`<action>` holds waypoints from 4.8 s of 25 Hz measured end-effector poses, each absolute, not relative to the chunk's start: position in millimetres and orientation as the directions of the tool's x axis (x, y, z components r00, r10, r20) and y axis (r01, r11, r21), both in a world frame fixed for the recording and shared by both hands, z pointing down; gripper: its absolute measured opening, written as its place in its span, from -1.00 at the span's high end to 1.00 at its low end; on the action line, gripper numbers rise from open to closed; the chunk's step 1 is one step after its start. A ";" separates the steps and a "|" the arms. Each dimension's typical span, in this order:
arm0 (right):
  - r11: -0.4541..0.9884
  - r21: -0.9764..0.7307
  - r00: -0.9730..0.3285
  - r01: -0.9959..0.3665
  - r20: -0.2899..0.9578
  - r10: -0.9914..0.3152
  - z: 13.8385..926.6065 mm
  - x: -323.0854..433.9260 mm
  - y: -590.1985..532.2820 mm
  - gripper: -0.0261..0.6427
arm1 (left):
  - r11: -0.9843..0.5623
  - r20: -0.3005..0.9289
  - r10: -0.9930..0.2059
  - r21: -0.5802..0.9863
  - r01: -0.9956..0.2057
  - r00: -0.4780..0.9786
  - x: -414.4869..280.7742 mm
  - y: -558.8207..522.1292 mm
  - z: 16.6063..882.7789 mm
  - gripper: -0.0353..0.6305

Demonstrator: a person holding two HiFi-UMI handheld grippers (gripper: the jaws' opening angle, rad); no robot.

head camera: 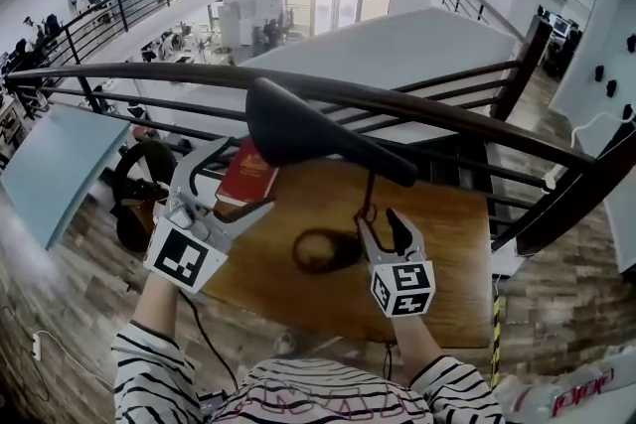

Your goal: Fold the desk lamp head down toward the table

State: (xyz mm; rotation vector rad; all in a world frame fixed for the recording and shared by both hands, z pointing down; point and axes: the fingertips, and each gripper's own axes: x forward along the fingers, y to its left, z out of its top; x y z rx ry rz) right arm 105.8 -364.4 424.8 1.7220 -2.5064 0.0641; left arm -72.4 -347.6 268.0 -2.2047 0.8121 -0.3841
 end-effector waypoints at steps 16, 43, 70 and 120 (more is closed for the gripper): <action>0.316 0.040 -0.307 -0.948 0.147 -0.940 436.4 90.1 -428.0 0.33 | -0.425 0.285 -0.583 -0.905 0.014 0.761 -77.6 -405.0 264.2 -0.61; 0.309 0.063 -0.301 -0.949 0.112 -0.947 438.8 77.7 -447.0 0.80 | -0.506 0.344 -0.565 -0.863 0.014 0.750 -88.8 -431.4 311.2 -0.65; 0.302 0.050 -0.296 -0.952 0.098 -0.950 439.3 85.1 -446.1 0.80 | -0.844 0.338 -0.453 -0.461 -0.274 0.825 -45.9 -416.5 459.3 -0.64; 0.287 -0.087 -0.293 -0.954 0.073 -0.953 429.3 98.1 -393.5 0.57 | -0.821 0.143 -0.555 -0.252 -0.512 0.819 -46.7 -381.6 452.2 -0.61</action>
